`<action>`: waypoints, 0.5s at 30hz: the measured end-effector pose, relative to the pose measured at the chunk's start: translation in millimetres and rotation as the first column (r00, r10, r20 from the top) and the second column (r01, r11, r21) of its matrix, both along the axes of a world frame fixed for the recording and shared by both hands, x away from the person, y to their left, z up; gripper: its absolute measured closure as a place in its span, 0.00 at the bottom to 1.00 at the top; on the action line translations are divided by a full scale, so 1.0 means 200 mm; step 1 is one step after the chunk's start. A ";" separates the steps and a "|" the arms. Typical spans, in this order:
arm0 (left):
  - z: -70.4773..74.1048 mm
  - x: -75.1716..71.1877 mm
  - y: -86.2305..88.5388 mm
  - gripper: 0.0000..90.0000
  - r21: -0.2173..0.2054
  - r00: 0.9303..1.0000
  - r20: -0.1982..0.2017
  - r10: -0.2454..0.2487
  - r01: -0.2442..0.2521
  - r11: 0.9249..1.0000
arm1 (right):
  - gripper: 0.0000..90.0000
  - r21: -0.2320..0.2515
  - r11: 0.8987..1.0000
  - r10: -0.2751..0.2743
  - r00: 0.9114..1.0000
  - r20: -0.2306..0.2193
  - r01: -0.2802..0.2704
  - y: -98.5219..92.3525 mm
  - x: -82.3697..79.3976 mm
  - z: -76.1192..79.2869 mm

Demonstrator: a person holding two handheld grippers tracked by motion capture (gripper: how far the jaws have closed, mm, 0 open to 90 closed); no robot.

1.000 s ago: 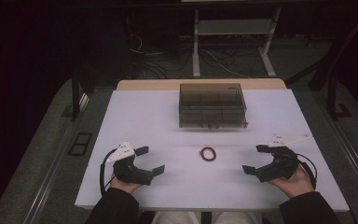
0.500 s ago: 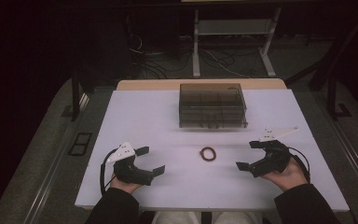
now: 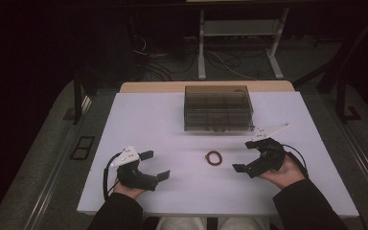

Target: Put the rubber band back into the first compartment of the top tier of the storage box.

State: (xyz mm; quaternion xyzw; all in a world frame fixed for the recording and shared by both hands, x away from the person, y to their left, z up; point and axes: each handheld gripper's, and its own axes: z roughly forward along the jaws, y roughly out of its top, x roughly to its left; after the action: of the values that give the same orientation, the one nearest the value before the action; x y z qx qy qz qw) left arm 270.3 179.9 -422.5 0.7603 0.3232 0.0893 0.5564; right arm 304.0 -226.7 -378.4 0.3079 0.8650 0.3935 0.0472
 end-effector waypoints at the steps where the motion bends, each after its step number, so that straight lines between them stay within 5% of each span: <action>1: 0.00 0.00 0.00 0.00 -0.001 1.000 -0.001 0.000 0.000 1.000 | 0.00 -0.003 1.000 0.007 1.000 0.001 -0.007 0.01 0.00 0.00; 15: 0.00 0.00 0.00 0.00 -0.001 1.000 -0.001 -0.004 0.004 1.000 | 0.00 -0.042 0.997 0.063 0.998 -0.011 -0.063 0.12 0.04 -0.02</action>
State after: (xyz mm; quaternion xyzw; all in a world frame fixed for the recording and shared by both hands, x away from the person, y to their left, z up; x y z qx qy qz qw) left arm 270.0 179.9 -422.2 0.7606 0.3219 0.0877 0.5570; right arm 313.0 -203.3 -382.2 0.2812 0.8825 0.3751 0.0370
